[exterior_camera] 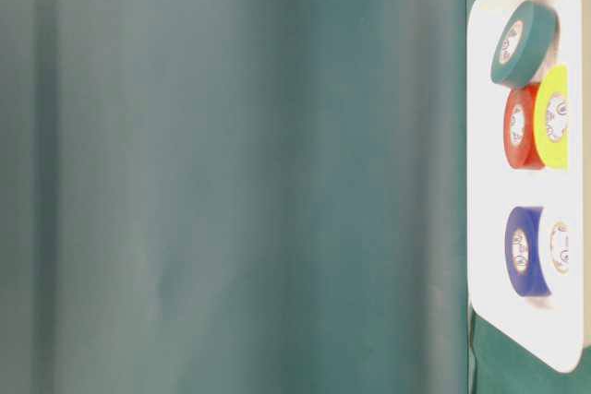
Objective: Put the tape into the white case with the right arm.
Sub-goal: 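Lower the right gripper and grasp the black tape roll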
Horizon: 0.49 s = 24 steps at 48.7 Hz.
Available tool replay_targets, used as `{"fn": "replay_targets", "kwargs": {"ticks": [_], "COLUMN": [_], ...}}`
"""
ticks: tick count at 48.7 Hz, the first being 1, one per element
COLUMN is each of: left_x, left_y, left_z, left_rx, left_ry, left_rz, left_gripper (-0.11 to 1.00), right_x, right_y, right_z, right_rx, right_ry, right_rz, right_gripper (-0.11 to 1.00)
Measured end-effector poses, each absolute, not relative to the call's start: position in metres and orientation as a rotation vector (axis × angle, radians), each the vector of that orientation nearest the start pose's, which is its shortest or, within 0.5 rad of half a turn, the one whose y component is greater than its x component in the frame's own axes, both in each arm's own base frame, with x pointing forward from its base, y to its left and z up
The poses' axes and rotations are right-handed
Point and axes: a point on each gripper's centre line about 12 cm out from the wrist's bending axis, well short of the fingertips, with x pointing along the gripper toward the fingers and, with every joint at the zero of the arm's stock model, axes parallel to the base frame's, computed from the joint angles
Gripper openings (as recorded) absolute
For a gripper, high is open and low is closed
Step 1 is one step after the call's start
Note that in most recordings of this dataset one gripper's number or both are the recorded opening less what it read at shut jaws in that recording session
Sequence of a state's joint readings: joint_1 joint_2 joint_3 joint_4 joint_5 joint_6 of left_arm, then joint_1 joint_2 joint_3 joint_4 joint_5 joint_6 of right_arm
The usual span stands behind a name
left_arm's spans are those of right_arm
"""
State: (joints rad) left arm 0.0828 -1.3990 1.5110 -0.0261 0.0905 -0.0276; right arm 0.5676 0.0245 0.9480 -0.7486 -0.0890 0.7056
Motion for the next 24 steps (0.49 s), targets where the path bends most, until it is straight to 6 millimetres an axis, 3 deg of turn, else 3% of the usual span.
{"fn": "replay_targets", "kwargs": {"ticks": [6,15,24], "left_x": [0.1282,0.1282,0.1281], "left_y": [0.0103,0.0103,0.0105], "left_z": [0.1799,0.1799,0.1797], "left_rx": [-0.063,-0.063,-0.064], "left_ry": [0.199,0.199,0.2], "left_rz": [0.086,0.086,0.087], "left_gripper": [0.01,0.01,0.01], "right_x": [0.2593,0.2587,0.2594], "right_y": [0.1725,0.1744,0.1745], "right_z": [0.0849,0.0862,0.0883], "right_rx": [-0.267,-0.256,-0.258], "right_ry": [0.879,0.878,0.871], "right_rz": [0.599,0.599,0.599], "right_gripper": [0.41,0.08,0.02]}}
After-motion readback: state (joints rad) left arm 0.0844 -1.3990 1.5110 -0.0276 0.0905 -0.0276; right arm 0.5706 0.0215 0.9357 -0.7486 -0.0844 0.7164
